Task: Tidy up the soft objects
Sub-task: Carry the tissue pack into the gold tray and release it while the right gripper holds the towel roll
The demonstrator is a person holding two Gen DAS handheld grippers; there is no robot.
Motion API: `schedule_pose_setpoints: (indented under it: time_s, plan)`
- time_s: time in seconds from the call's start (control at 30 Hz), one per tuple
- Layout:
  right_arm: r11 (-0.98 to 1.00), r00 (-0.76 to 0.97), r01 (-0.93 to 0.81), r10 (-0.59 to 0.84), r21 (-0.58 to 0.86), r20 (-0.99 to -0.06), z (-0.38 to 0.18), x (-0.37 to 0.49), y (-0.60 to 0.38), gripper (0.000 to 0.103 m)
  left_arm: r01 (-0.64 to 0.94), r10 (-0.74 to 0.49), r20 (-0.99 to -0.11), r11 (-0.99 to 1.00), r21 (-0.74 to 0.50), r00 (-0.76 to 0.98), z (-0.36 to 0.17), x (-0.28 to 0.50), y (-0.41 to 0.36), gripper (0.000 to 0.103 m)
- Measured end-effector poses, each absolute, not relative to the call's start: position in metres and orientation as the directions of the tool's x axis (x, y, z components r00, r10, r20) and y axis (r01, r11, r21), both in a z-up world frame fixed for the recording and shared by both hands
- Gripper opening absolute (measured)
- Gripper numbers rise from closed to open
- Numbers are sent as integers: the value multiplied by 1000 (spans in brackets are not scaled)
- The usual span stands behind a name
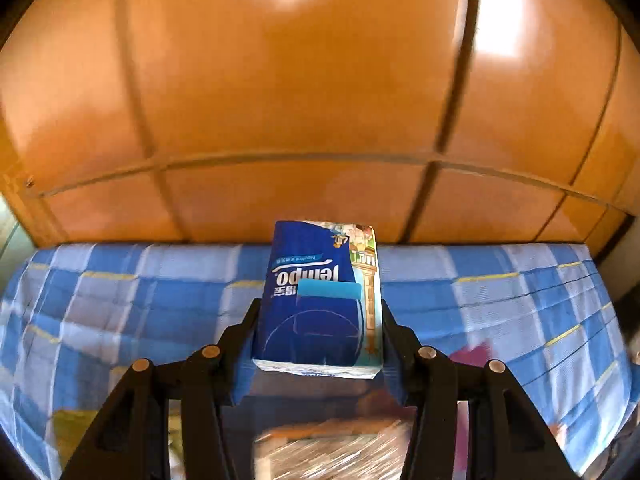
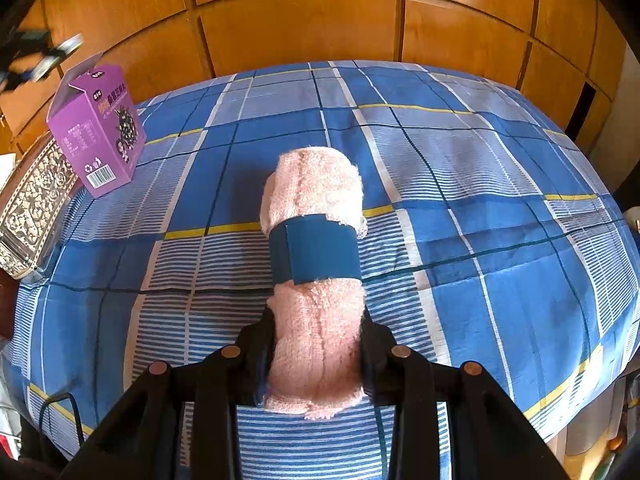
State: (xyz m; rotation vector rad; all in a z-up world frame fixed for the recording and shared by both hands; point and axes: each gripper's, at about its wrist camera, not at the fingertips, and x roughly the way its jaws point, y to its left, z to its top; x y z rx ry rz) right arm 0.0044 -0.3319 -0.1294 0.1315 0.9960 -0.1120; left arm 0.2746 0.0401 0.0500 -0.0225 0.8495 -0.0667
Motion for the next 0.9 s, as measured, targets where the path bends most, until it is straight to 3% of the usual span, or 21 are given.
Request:
schedule_pose_setpoints:
  time_s: [0.33,0.9]
  plan:
    - [988,549,157,-85,3,-831,-131,5,-324,36,-70,-31,-743,992,-104,669,9,153,153,52]
    - [981,556,176,-168,-83,-814,-133,3,-312,36,-318,175,-736,946,-58,654,-52,4,212,52]
